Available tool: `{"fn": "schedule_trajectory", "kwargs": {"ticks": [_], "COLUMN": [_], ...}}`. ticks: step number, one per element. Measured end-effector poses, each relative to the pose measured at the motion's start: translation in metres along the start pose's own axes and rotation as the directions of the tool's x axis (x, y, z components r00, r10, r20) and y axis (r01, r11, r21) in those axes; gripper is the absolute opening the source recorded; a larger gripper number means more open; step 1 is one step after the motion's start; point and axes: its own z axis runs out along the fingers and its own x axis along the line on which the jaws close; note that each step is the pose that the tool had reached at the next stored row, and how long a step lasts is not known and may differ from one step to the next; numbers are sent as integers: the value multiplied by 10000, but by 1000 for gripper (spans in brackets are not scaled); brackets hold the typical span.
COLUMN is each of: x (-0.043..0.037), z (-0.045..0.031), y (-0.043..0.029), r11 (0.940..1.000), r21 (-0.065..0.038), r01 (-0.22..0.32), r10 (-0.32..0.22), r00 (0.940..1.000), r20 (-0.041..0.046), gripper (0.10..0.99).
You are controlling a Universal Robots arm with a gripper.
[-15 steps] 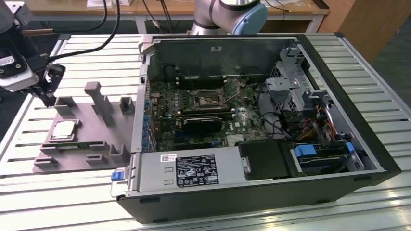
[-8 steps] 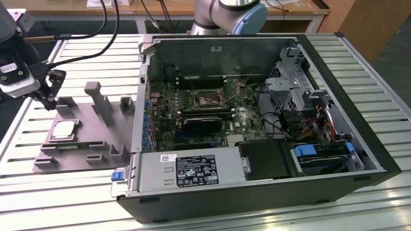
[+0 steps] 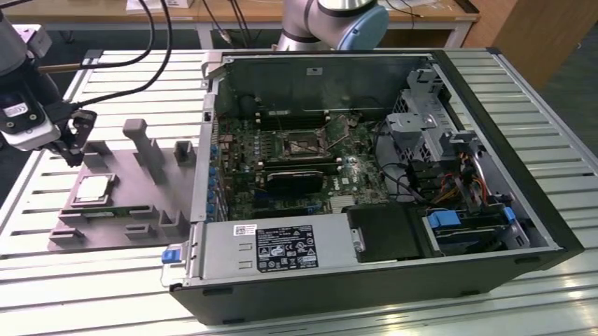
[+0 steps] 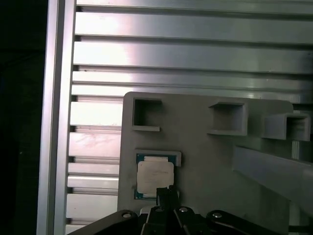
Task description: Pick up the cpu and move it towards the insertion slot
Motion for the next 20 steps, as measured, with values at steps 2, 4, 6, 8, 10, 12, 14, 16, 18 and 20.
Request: {"fn": "schedule_trajectory", "kwargs": {"ticks": [2, 4, 6, 8, 10, 12, 14, 16, 18, 20], "x": [4, 7, 8, 8, 8, 8, 9, 11, 15, 20], "z": [36, 72, 110, 145, 181, 216, 254, 290, 325, 362], "y": [-2, -4, -6, -11, -18, -26, -34, -43, -49, -53], "r11": [10000, 10000, 10000, 10000, 10000, 10000, 10000, 10000, 10000, 10000], "r21": [0, 0, -1, -1, -1, 1, -1, 0, 0, 0], "r01": [-1, -1, -1, -2, -1, -1, -1, -1, -2, -1], "r10": [1, 1, 1, 2, 1, 1, 1, 1, 2, 1], "r00": [10000, 10000, 10000, 10000, 10000, 10000, 10000, 10000, 10000, 10000], "r20": [1, 0, 1, 1, 1, -1, 1, 1, 0, 1], "gripper": [102, 102, 102, 102, 102, 102, 102, 102, 102, 102]}}
